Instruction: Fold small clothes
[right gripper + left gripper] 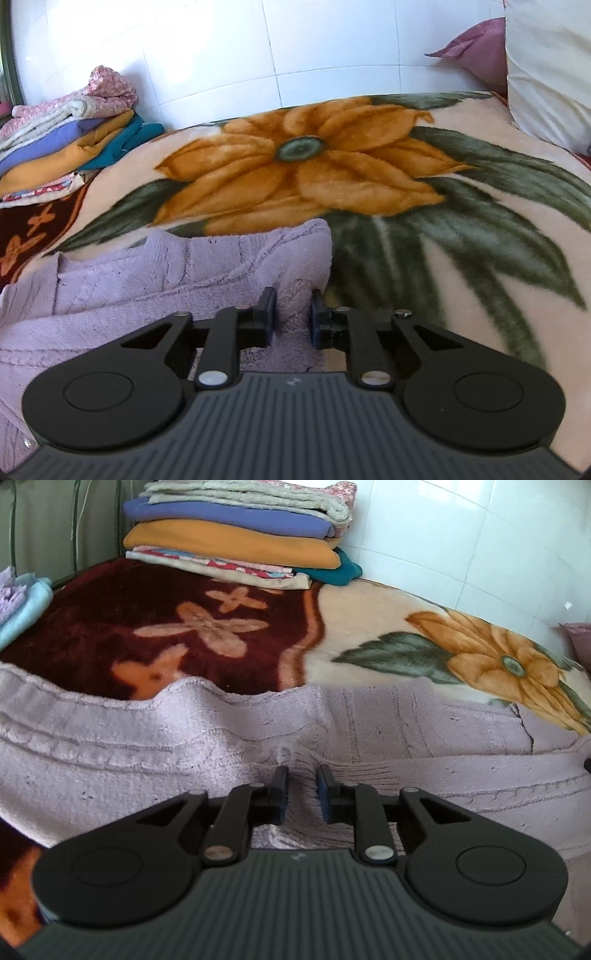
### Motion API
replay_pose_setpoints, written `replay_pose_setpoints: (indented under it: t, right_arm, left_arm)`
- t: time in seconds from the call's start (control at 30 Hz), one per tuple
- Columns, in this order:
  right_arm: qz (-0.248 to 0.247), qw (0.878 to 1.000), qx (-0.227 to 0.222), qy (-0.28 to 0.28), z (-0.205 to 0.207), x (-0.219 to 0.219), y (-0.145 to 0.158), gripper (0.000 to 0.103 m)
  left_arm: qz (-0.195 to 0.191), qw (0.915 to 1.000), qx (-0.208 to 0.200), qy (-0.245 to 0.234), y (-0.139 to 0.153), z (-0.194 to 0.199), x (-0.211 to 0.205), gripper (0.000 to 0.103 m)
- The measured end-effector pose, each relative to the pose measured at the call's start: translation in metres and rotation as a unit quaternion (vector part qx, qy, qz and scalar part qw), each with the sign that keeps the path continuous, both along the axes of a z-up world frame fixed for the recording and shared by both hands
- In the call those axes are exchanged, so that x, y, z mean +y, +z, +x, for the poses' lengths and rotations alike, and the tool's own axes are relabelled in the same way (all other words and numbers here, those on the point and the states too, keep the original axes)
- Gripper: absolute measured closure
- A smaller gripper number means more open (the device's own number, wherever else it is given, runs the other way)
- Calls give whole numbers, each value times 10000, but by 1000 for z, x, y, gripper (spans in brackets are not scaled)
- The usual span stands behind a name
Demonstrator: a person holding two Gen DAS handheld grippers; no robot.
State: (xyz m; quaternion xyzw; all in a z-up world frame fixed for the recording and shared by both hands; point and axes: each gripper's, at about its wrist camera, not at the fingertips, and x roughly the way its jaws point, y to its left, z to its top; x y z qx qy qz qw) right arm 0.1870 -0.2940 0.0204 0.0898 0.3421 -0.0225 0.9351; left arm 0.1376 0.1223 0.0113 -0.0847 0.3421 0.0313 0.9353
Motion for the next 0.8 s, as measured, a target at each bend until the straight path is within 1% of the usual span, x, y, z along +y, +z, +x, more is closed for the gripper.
replay_pose_setpoints:
  t: [0.03, 0.07, 0.1, 0.13, 0.23, 0.33, 0.43, 0.47, 0.53, 0.57, 0.6, 0.67, 0.73, 0.8]
  right_arm:
    - [52, 10000, 27, -29, -1, -1, 1, 56]
    - [106, 9999, 34, -69, -2, -2, 3, 51]
    - [165, 9998, 28, -92, -5, -4, 5, 45]
    - [213, 9997, 6, -94, -8, -5, 8, 41]
    - [397, 9991, -125, -67, -23, -9, 20, 35]
    - [533, 9983, -242, -48, -41, -10, 36, 32]
    - [656, 9972, -351, 2, -60, -10, 50, 30]
    - [699, 9968, -381, 27, -68, -8, 55, 30]
    - [764, 9962, -406, 88, -81, -4, 64, 28]
    - [802, 9958, -416, 134, -89, 0, 68, 28]
    - [834, 9955, -424, 168, -96, 3, 71, 27]
    - [891, 9950, -396, 218, -110, 10, 77, 26]
    - [937, 9947, -355, 249, -122, 17, 81, 25]
    - [991, 9942, -331, 270, -134, 24, 82, 24]
  left_arm:
    - [-48, 10000, 21, 27, 2, -1, 1, 78]
    - [-110, 9999, 47, 61, 5, -3, 3, 76]
    - [-171, 9998, 61, 79, 7, -5, 5, 75]
    - [-231, 9997, 71, 89, 10, -8, 7, 74]
    - [-304, 9995, 80, 65, 19, -19, 10, 74]
    - [-291, 9994, 95, 137, 27, -30, 16, 74]
    - [-355, 9989, 107, 288, 34, -40, 27, 74]
    - [-374, 9987, 92, 343, 36, -44, 31, 72]
    - [-363, 9983, 70, 452, 40, -50, 39, 60]
    - [-325, 9981, 47, 514, 42, -52, 43, 53]
    - [-271, 9980, 28, 577, 44, -55, 47, 49]
    - [-217, 9975, 22, 672, 48, -59, 55, 49]
    - [-287, 9963, 11, 805, 48, -64, 64, 48]
    - [-368, 9947, 6, 956, 47, -68, 72, 38]
